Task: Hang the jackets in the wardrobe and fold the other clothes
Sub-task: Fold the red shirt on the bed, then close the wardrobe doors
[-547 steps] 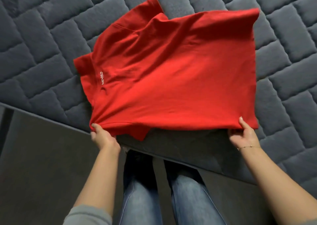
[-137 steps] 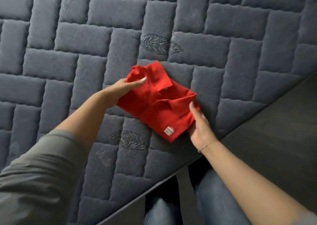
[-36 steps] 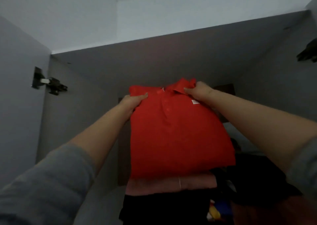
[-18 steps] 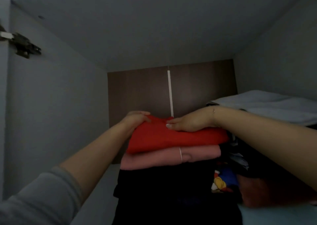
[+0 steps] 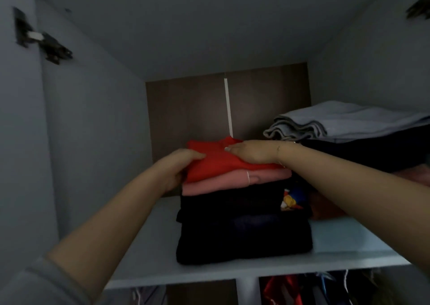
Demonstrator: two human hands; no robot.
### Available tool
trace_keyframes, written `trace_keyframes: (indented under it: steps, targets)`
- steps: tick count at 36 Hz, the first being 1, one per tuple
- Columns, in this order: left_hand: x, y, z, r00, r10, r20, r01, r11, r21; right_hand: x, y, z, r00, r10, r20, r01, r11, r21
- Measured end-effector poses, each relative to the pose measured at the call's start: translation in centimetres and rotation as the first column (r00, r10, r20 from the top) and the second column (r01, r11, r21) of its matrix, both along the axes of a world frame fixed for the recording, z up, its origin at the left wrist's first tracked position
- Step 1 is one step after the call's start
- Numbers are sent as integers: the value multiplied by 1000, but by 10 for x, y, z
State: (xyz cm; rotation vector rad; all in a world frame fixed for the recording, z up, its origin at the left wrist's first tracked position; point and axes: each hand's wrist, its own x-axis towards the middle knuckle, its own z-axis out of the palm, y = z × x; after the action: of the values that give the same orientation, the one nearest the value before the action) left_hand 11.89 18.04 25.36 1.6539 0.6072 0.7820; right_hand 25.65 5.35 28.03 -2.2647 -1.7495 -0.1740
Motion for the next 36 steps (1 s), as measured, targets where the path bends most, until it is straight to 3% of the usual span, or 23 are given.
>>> trace_keyframes:
  steps: [5, 9, 13, 18, 22, 26, 30, 36]
  targets:
    - [-16, -23, -11, 960, 82, 268, -80, 997, -16, -24, -28, -17, 998, -40, -57, 46, 992, 114]
    - [-25, -33, -8, 932, 169, 320, -153, 985, -74, -49, -58, -32, 999, -29, -42, 42, 935, 352]
    - [-27, -49, -19, 971, 135, 196, -150, 986, 65, -72, -102, -50, 989, 79, -124, 4, 827, 562]
    - [-50, -113, -54, 910, 240, 337, -355, 872, 337, -102, -167, -92, 911, 237, -337, 60, 732, 678]
    - [-71, -189, -91, 914, -68, 400, -41, 965, 260, -120, -220, -115, 849, 233, -474, 154, 748, 645]
    - [-82, -239, -115, 910, -242, 336, 197, 967, 164, -136, -277, -136, 800, 246, -547, 264, 674, 690]
    - [-83, -286, -132, 916, -262, 303, 247, 965, 87, -149, -315, -154, 708, 308, -636, 343, 636, 691]
    - [-88, -365, -156, 892, -281, 354, 300, 954, 0, -152, -379, -176, 714, 368, -595, 338, 563, 754]
